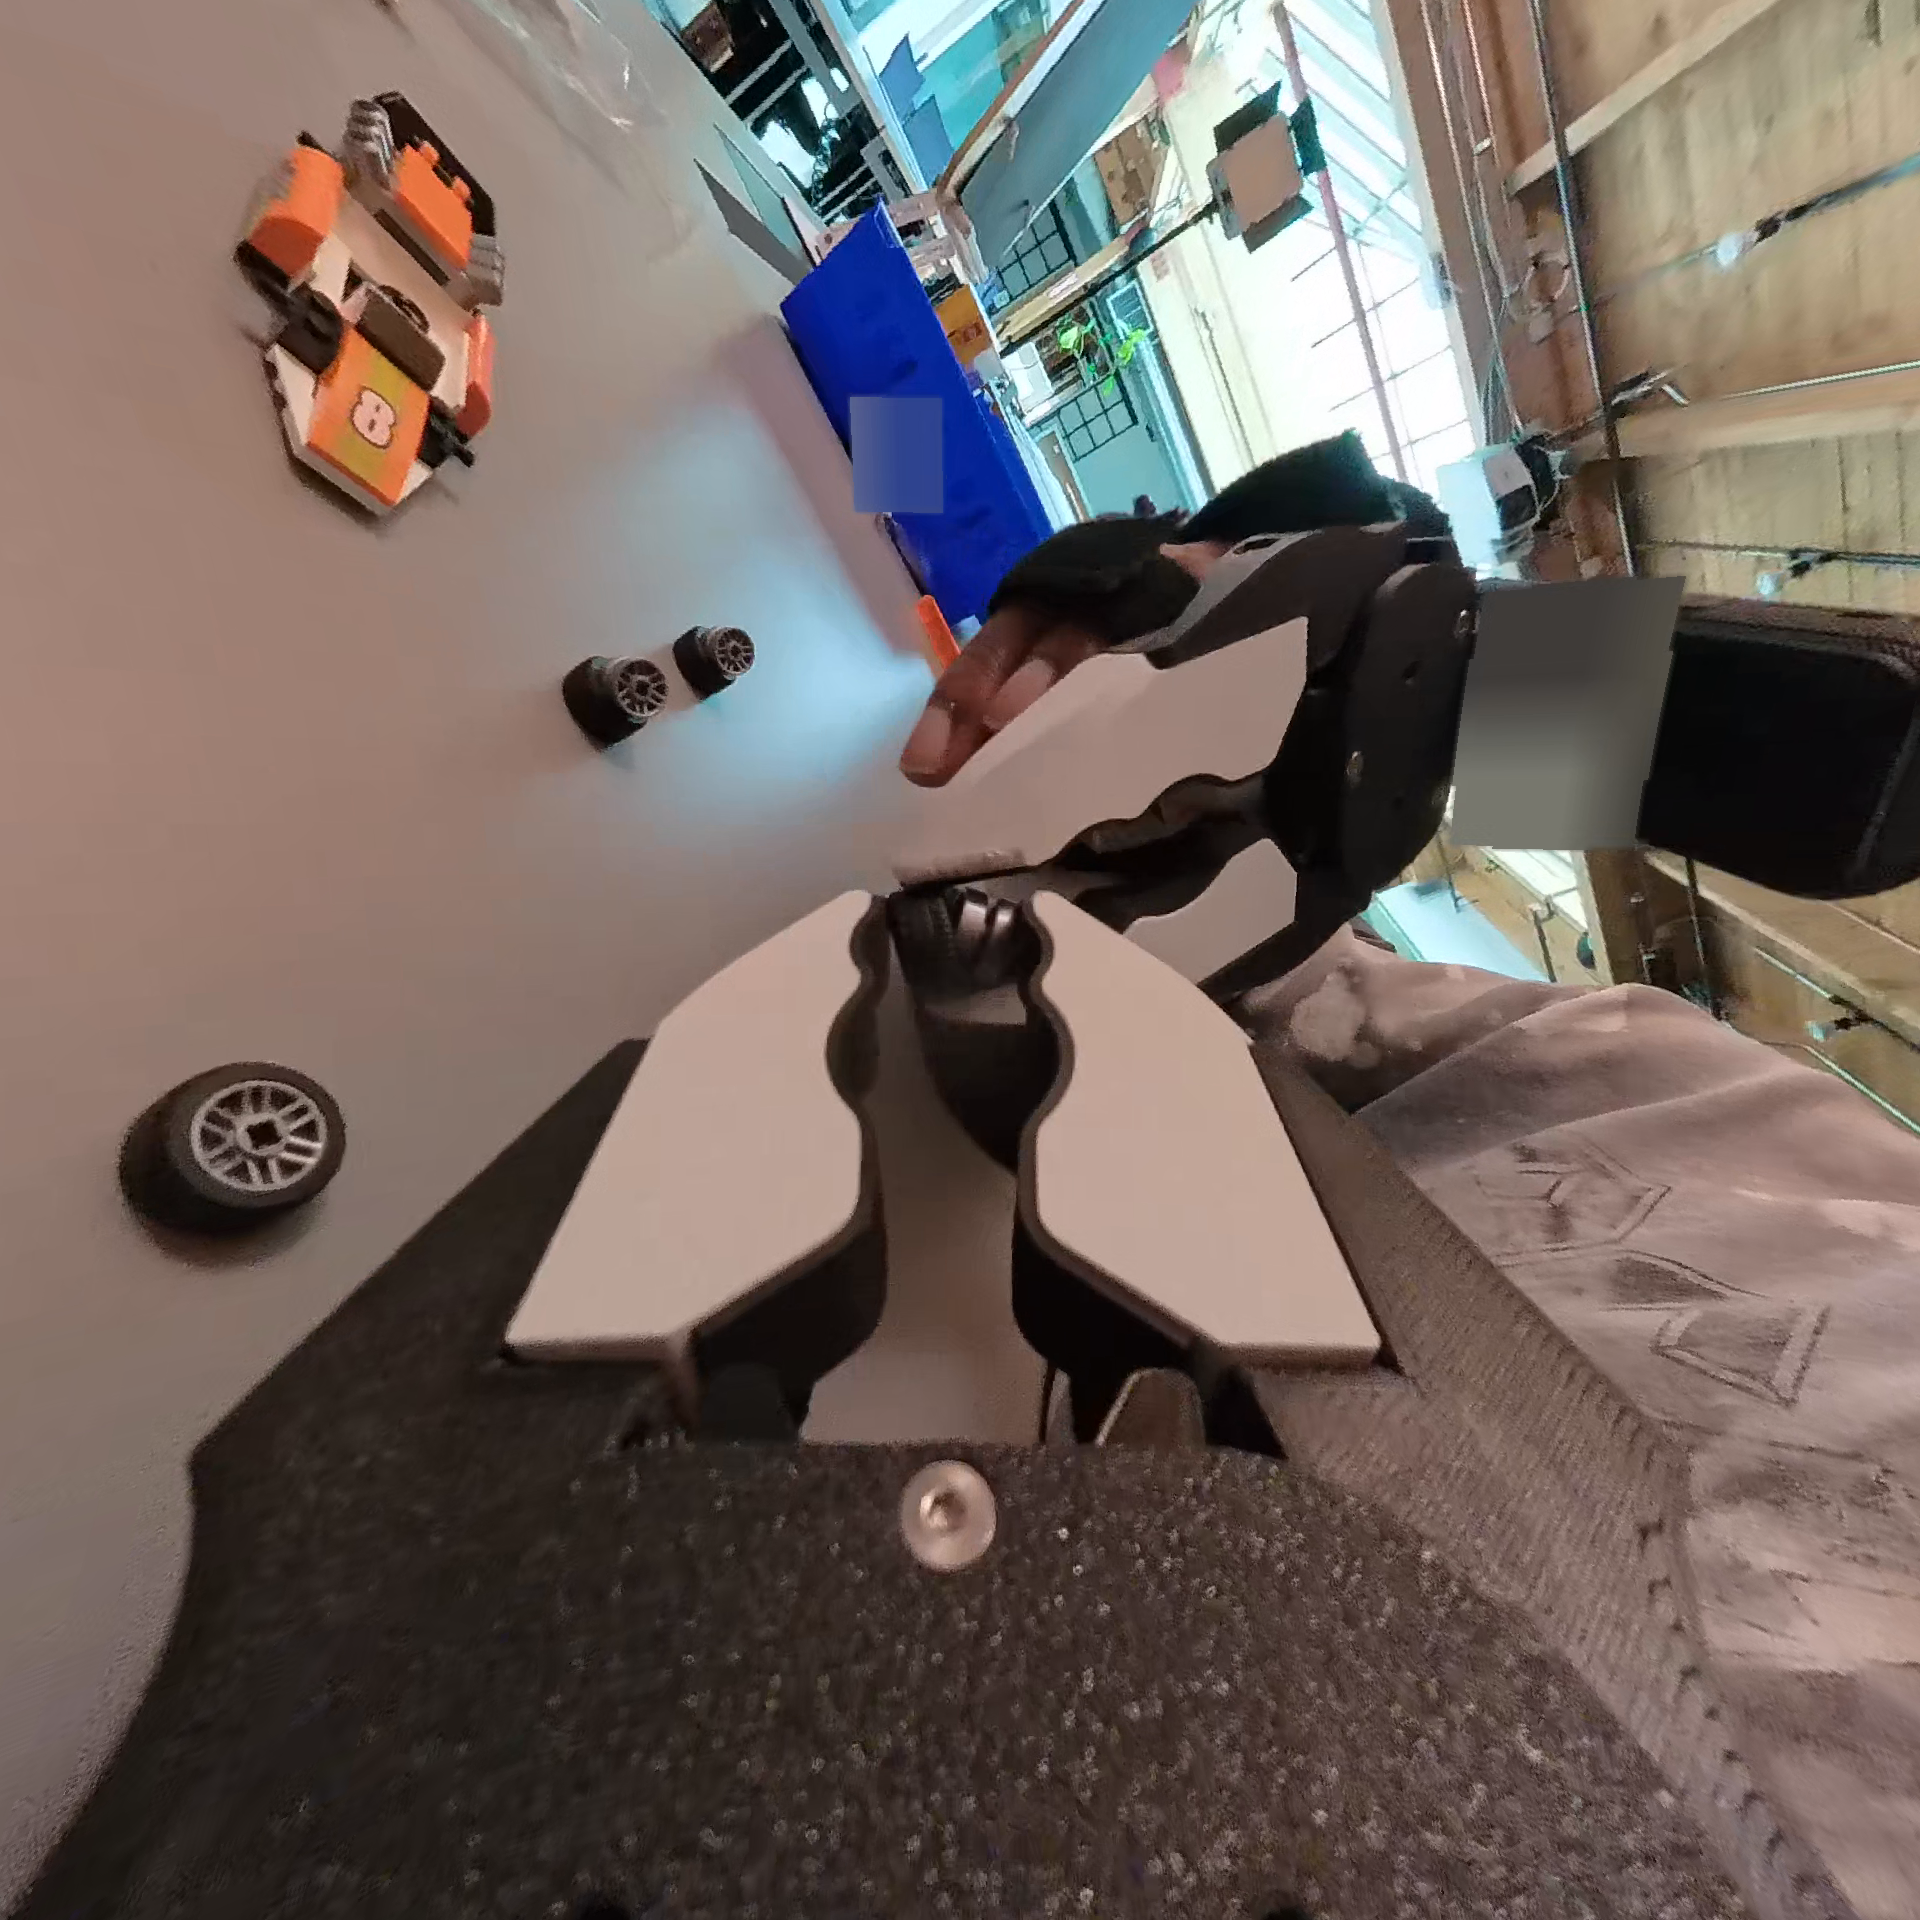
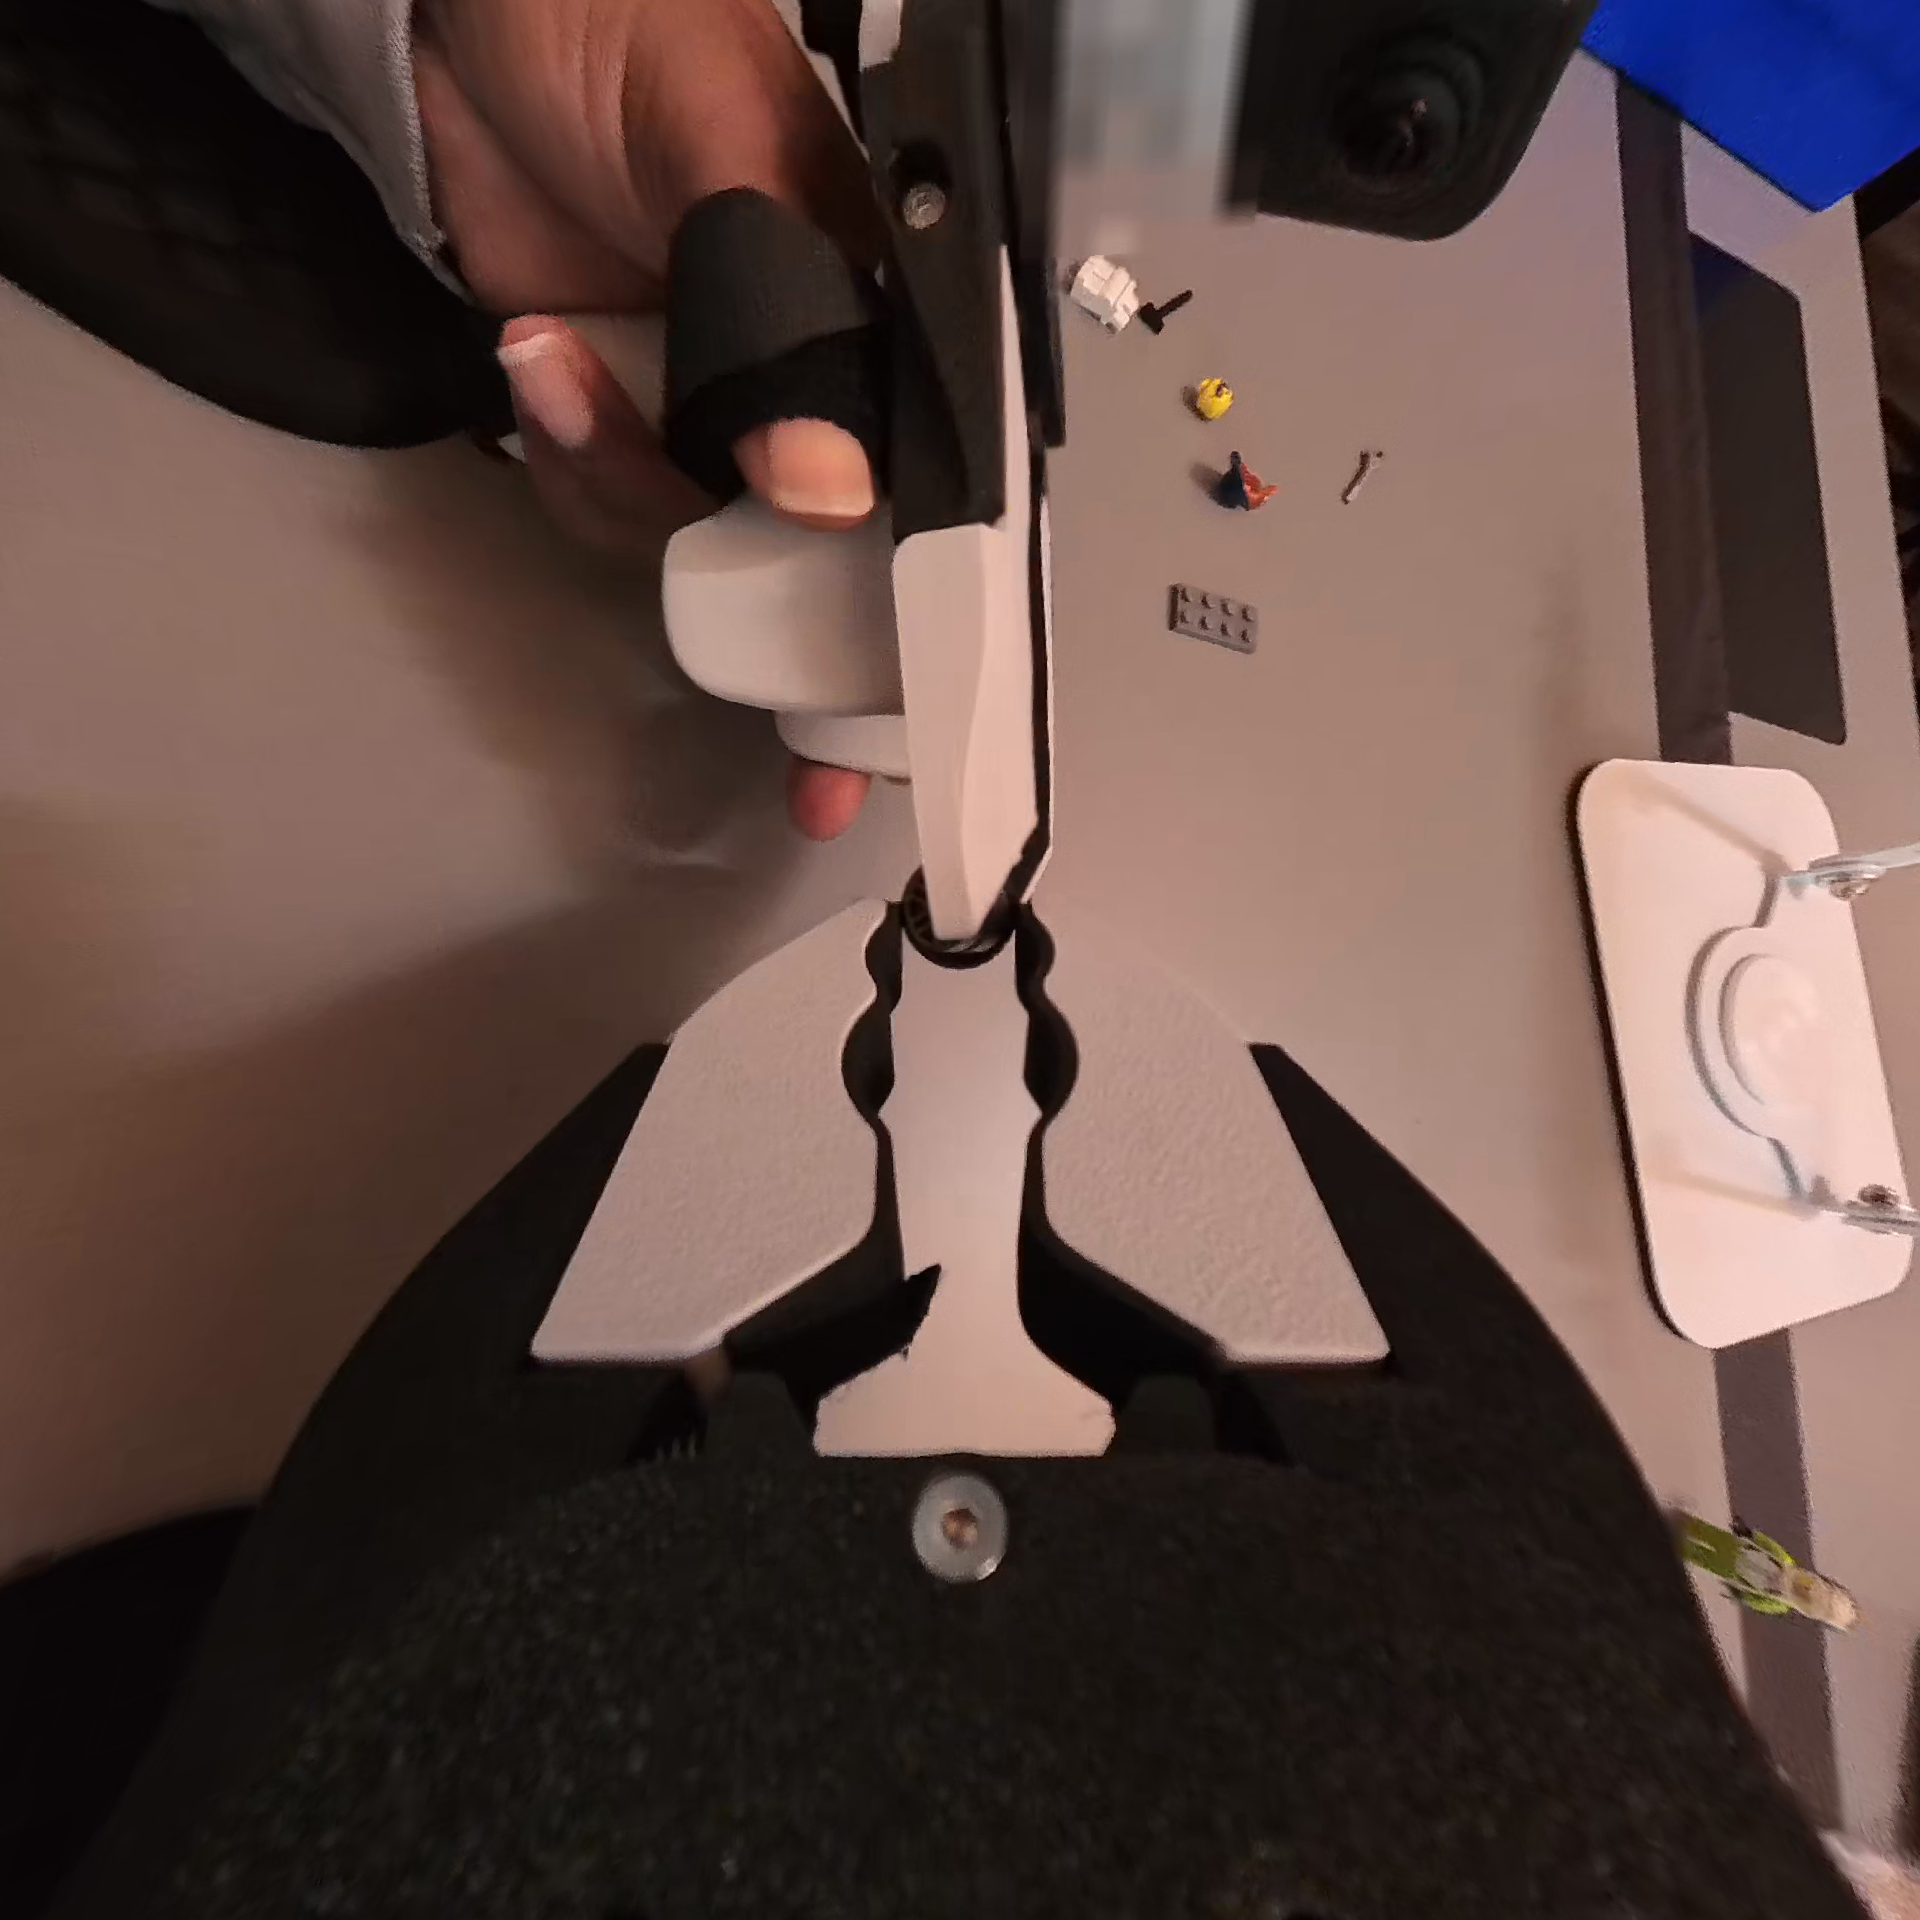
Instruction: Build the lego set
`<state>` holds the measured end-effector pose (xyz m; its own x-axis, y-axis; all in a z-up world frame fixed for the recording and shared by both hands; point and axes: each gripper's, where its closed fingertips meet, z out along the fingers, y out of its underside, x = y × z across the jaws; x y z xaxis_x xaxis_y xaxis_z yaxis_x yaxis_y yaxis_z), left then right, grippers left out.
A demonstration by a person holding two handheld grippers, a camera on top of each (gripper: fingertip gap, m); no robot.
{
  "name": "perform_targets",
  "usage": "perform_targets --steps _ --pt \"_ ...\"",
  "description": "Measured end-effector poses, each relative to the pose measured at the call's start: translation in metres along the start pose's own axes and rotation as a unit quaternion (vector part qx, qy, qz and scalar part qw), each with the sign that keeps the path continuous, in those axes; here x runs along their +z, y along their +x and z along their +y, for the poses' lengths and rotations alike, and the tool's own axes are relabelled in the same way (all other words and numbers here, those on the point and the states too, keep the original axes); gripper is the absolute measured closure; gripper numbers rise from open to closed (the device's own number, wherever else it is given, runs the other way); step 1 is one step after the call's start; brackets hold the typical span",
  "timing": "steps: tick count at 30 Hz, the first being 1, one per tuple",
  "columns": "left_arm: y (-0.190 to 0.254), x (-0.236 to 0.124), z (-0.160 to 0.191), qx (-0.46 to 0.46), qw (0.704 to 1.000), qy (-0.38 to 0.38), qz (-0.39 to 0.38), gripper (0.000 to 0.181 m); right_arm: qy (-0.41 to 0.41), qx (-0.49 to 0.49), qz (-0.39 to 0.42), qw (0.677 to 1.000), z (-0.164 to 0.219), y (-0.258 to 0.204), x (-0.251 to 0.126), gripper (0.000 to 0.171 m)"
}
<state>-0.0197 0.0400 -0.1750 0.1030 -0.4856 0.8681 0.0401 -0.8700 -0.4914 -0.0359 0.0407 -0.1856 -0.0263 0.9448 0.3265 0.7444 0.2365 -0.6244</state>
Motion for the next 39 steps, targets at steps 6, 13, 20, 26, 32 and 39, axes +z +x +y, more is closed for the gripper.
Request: perform_targets --steps 6,13,20,26,32,39 --pt "0.010 0.000 0.001 0.055 0.998 -0.003 0.001 0.161 0.004 -0.018 0.030 0.999 -0.004 -0.001 -0.007 0.151" --pt "0.025 -0.003 -0.001 0.140 0.990 0.008 0.008 0.163 0.016 -0.048 0.084 0.995 -0.015 0.001 -0.017 0.150" --pt "0.047 -0.005 0.005 0.230 0.973 0.001 0.035 0.167 0.101 0.047 0.055 0.992 -0.020 -0.008 -0.032 0.146" --pt "0.064 -0.001 0.014 0.338 0.939 -0.029 0.055 0.167 0.233 0.178 -0.061 0.954 -0.029 -0.028 -0.046 0.143" --pt "0.079 0.001 0.020 0.403 0.911 -0.028 0.082 0.167 0.248 0.160 -0.041 0.955 -0.035 -0.029 -0.053 0.160" --pt "0.086 0.002 0.025 0.440 0.894 -0.014 0.085 0.167 0.234 0.135 -0.018 0.963 -0.037 -0.034 -0.059 0.161"
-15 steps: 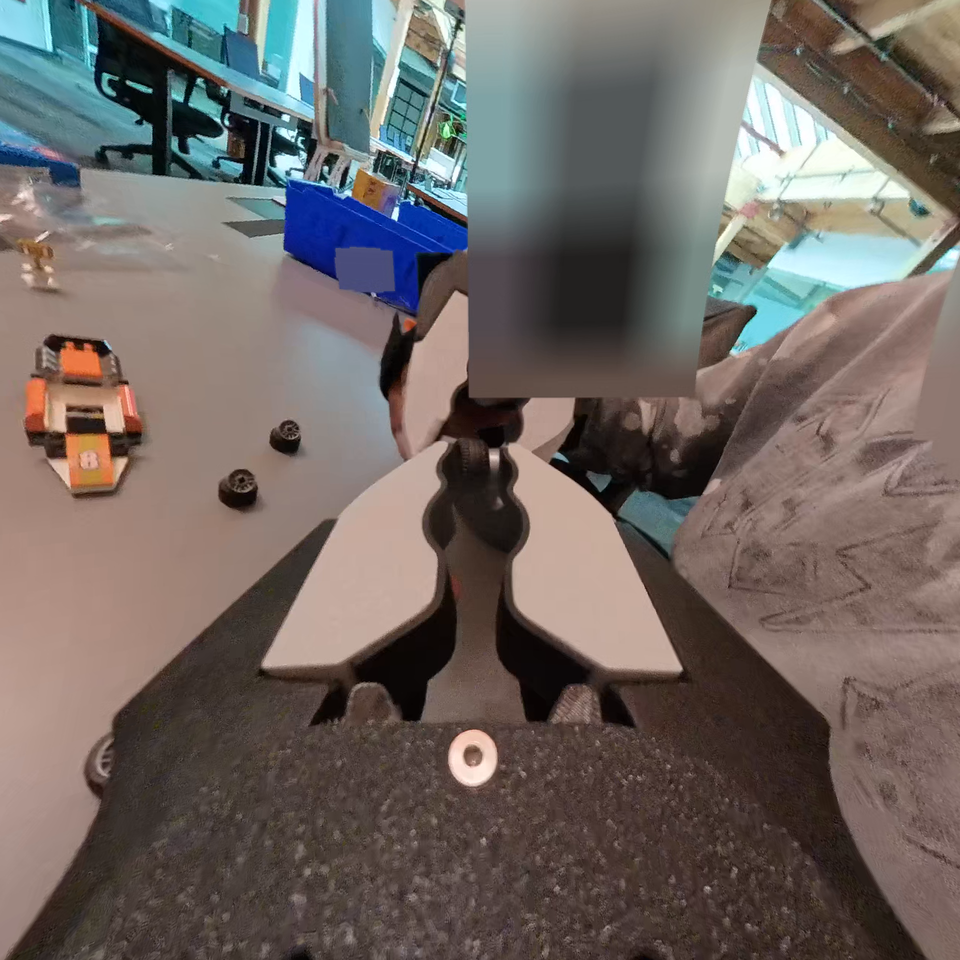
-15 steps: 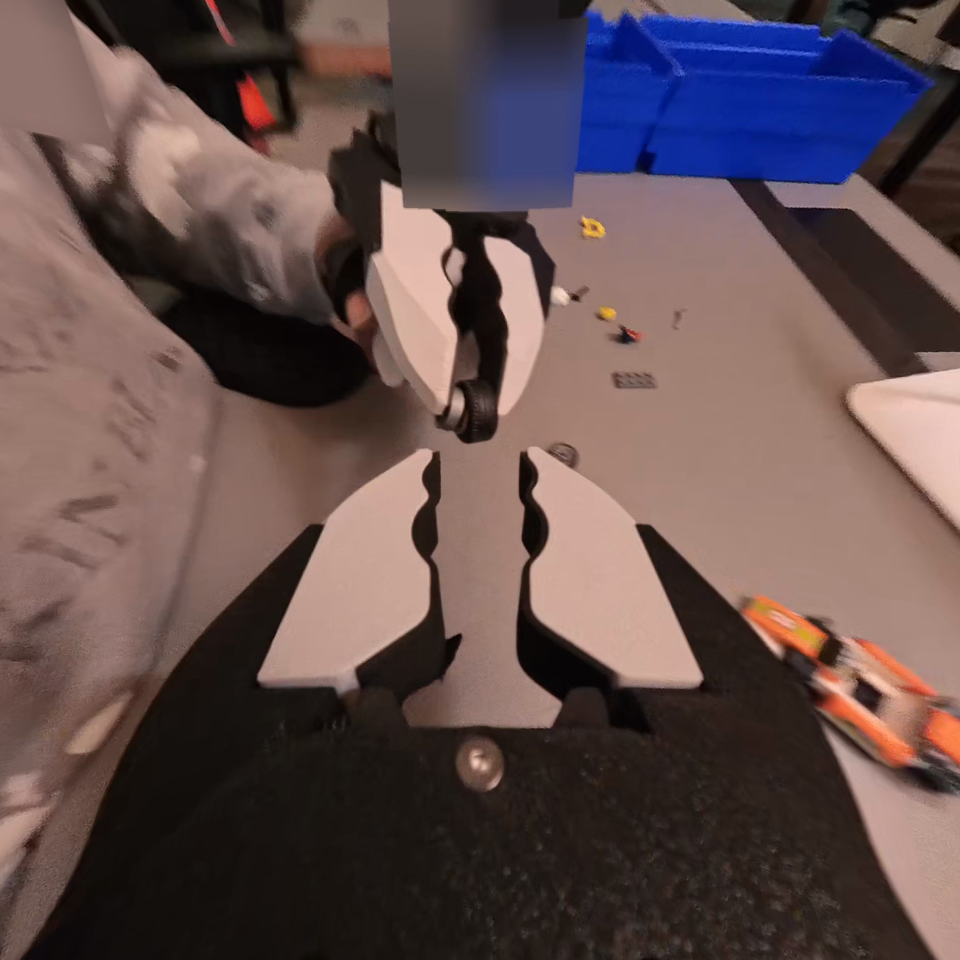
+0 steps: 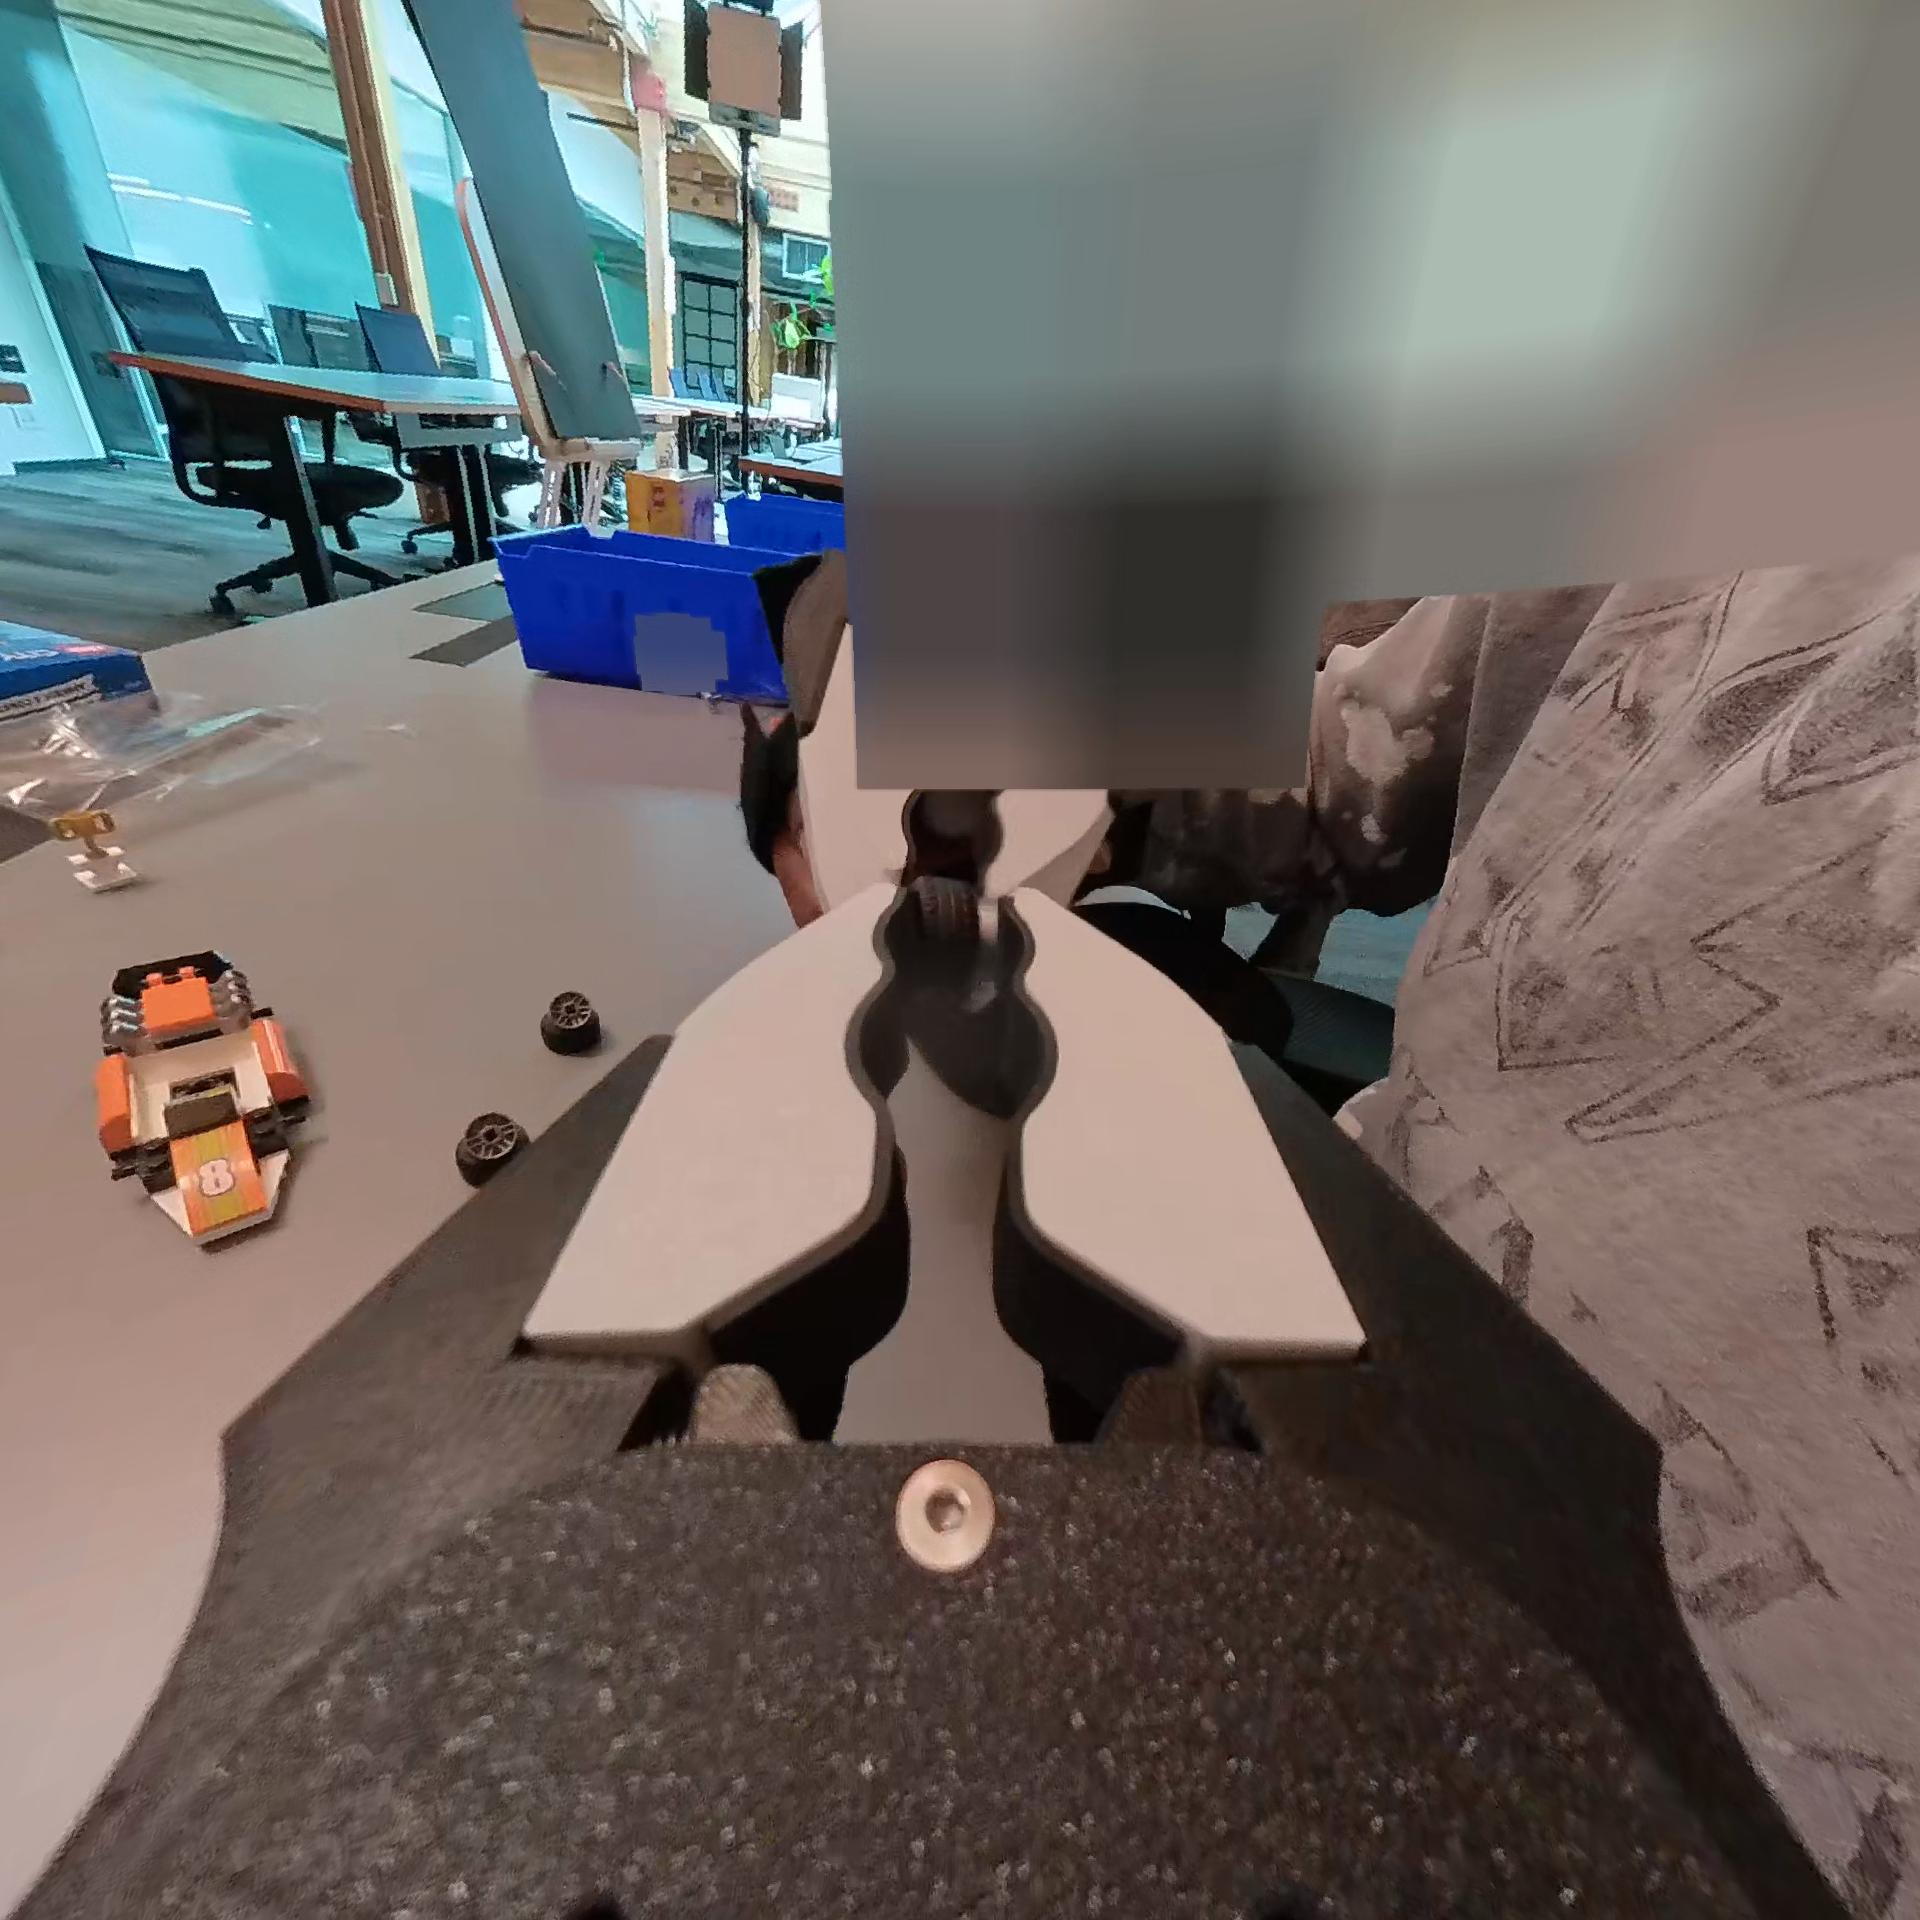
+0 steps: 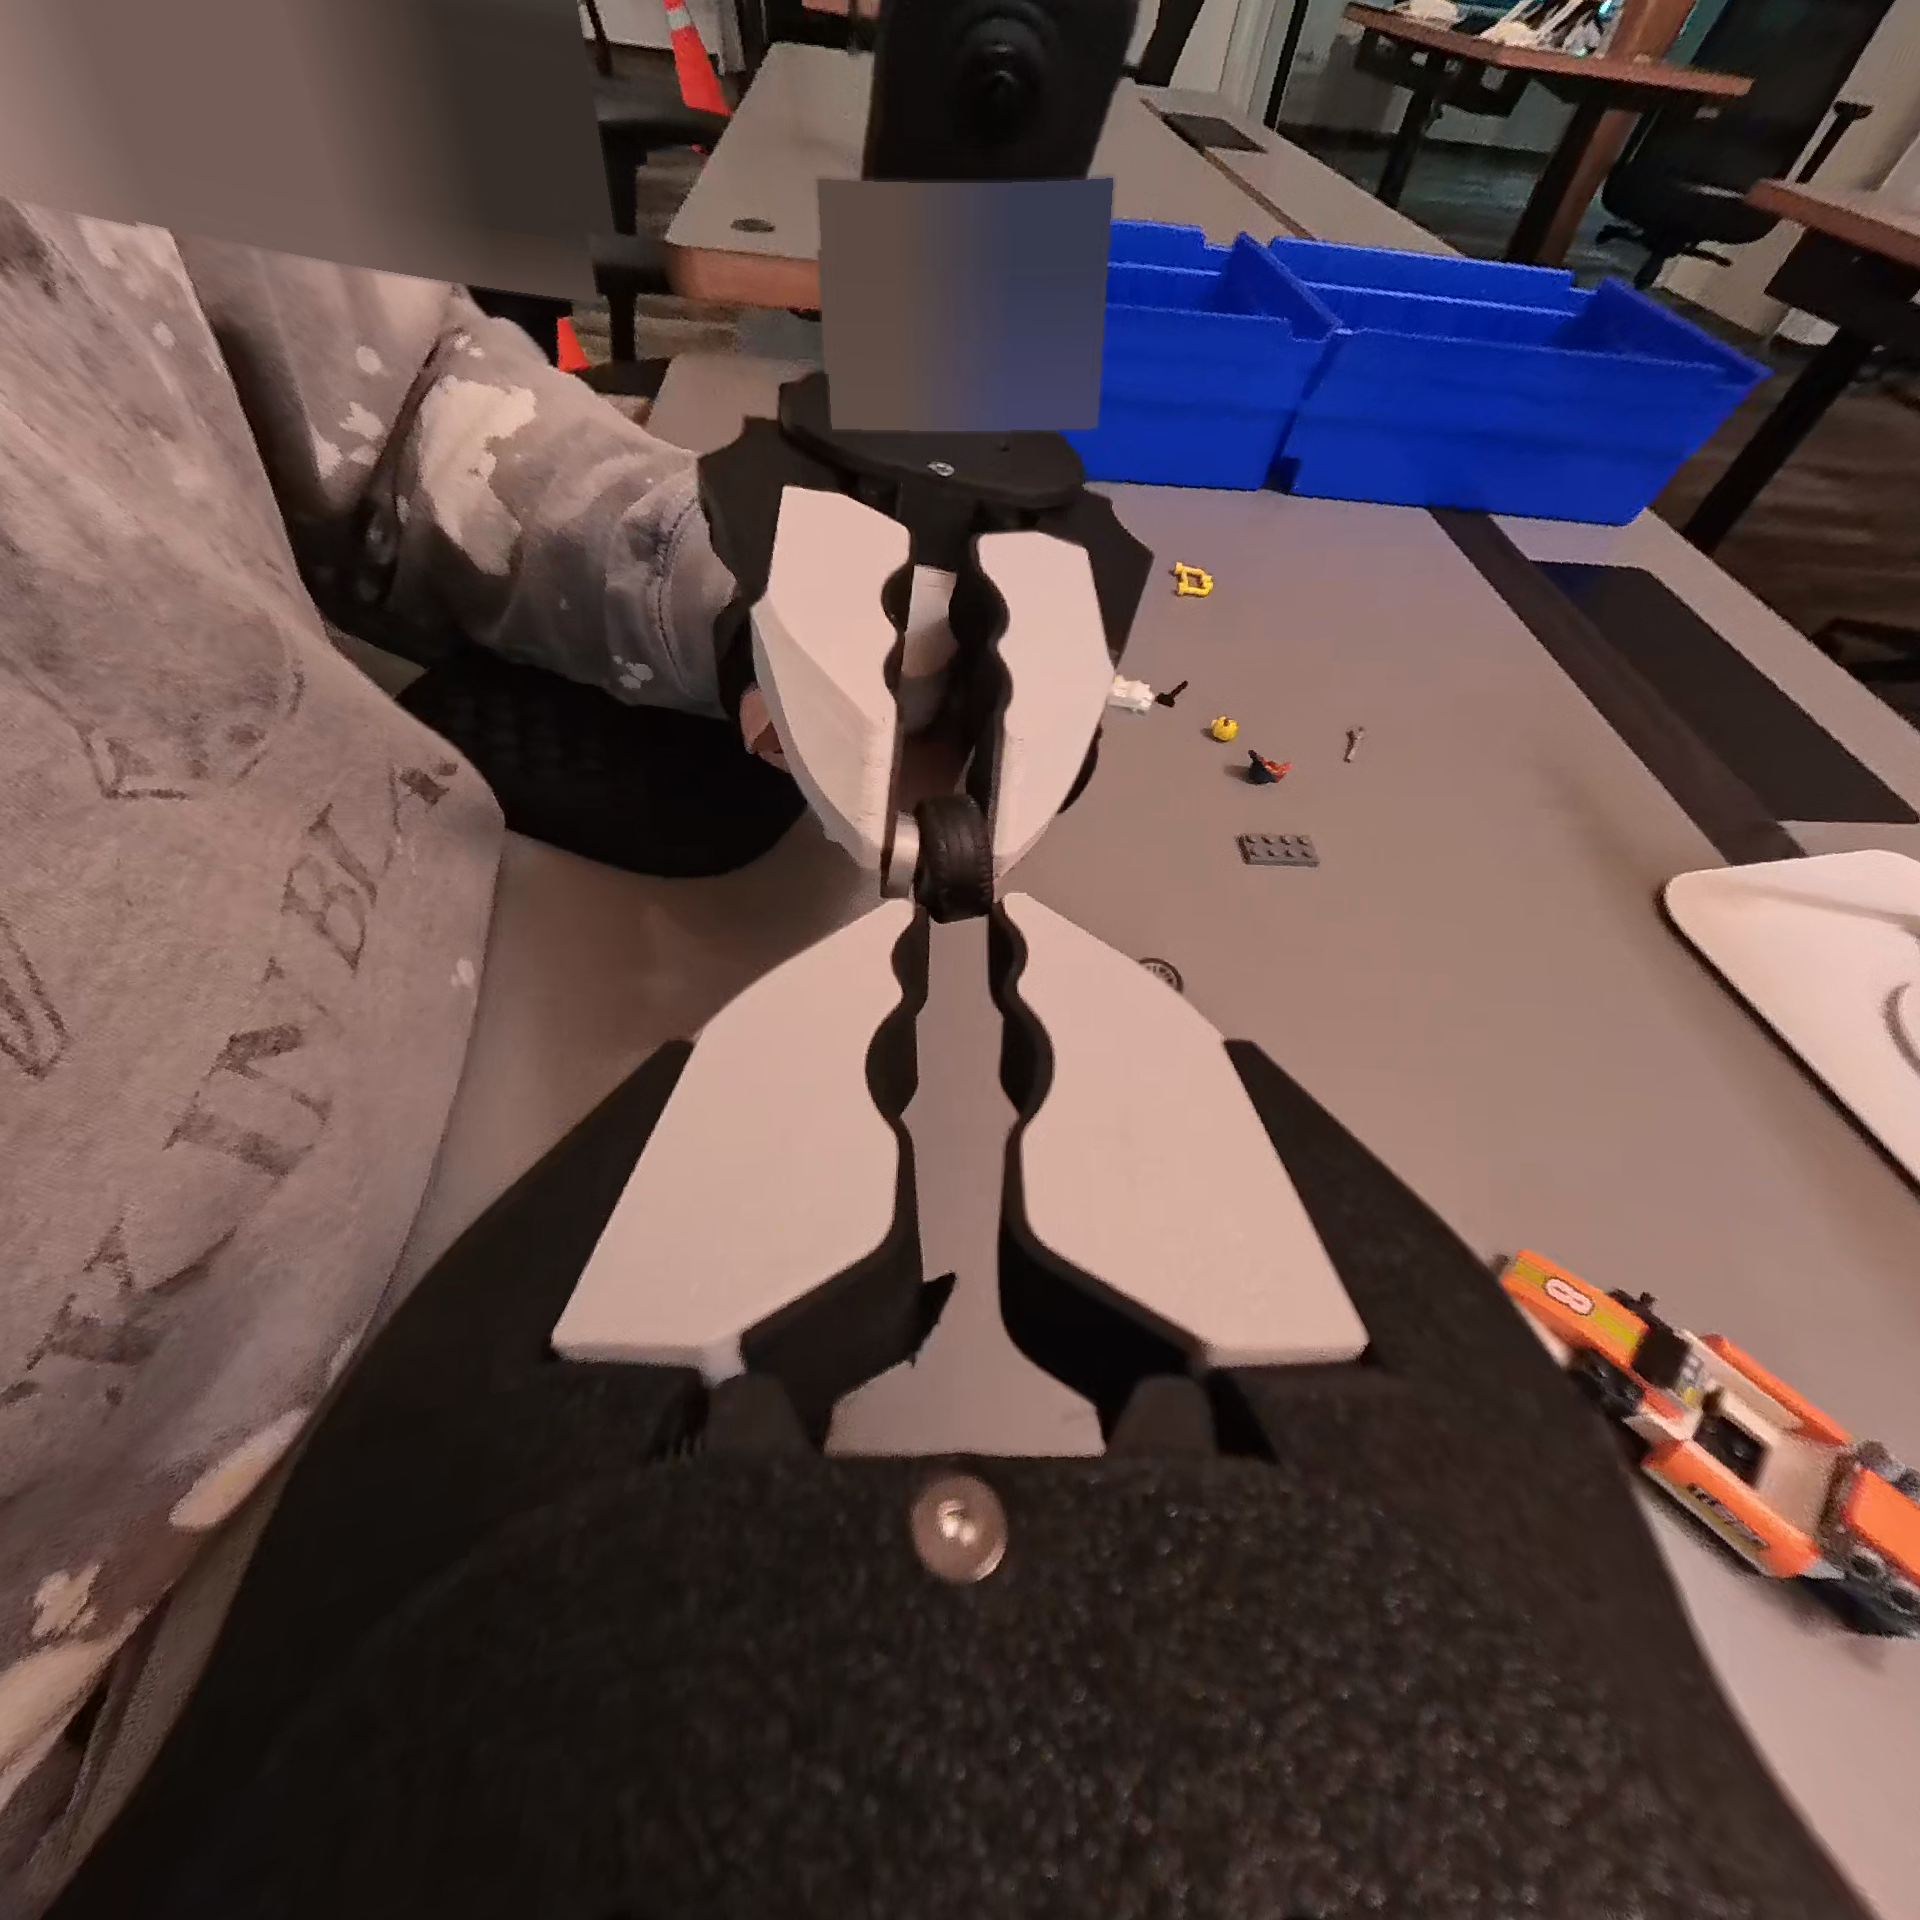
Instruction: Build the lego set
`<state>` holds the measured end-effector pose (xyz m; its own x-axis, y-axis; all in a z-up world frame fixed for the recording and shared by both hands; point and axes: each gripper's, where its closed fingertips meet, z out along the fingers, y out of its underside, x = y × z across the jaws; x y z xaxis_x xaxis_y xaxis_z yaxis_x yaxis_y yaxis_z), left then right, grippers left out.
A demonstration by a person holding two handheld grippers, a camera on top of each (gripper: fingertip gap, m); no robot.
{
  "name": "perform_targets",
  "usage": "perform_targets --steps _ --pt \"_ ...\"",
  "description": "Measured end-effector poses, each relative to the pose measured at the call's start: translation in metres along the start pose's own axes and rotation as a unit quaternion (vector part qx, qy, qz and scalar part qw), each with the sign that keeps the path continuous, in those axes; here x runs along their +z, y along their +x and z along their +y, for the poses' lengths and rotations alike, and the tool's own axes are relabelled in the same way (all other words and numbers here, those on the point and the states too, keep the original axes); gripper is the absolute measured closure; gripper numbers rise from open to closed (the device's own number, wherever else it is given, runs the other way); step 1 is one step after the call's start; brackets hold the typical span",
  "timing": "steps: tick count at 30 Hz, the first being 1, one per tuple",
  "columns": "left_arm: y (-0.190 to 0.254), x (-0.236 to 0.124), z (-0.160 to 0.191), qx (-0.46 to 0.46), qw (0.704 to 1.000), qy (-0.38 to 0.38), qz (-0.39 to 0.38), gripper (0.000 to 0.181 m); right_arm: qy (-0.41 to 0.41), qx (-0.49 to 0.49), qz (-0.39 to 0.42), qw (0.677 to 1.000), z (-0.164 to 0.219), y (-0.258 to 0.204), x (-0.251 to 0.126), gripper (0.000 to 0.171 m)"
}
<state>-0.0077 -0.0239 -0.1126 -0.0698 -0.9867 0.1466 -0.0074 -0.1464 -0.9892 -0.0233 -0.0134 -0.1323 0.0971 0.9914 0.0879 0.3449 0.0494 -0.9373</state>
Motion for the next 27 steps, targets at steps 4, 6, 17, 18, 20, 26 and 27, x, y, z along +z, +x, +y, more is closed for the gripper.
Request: perform_targets --steps 4,6,17,18,20,26,27 --pt "0.002 0.000 -0.001 0.007 1.000 0.002 0.002 0.167 -0.001 -0.009 -0.016 1.000 -0.002 -0.005 -0.002 0.145" --pt "0.005 0.002 0.000 0.017 1.000 -0.003 0.003 0.167 0.001 -0.015 -0.020 1.000 -0.004 -0.007 -0.002 0.152" --pt "0.008 0.000 0.005 0.044 0.999 -0.013 0.002 0.166 -0.021 -0.024 -0.009 0.999 0.000 -0.010 0.001 0.155" --pt "0.009 0.000 0.006 0.044 0.999 -0.014 0.004 0.166 -0.017 -0.021 -0.009 1.000 0.001 -0.011 0.001 0.156" --pt "0.010 0.000 0.009 0.046 0.999 -0.018 0.008 0.166 -0.015 -0.016 -0.008 1.000 0.004 -0.013 0.001 0.156" --pt "0.013 0.002 0.015 0.044 0.999 -0.022 0.021 0.166 0.007 0.005 -0.006 1.000 0.008 -0.019 0.001 0.157" --pt "0.013 0.002 0.017 0.044 0.999 -0.025 0.020 0.166 0.010 0.009 -0.007 1.000 0.010 -0.019 0.001 0.157"
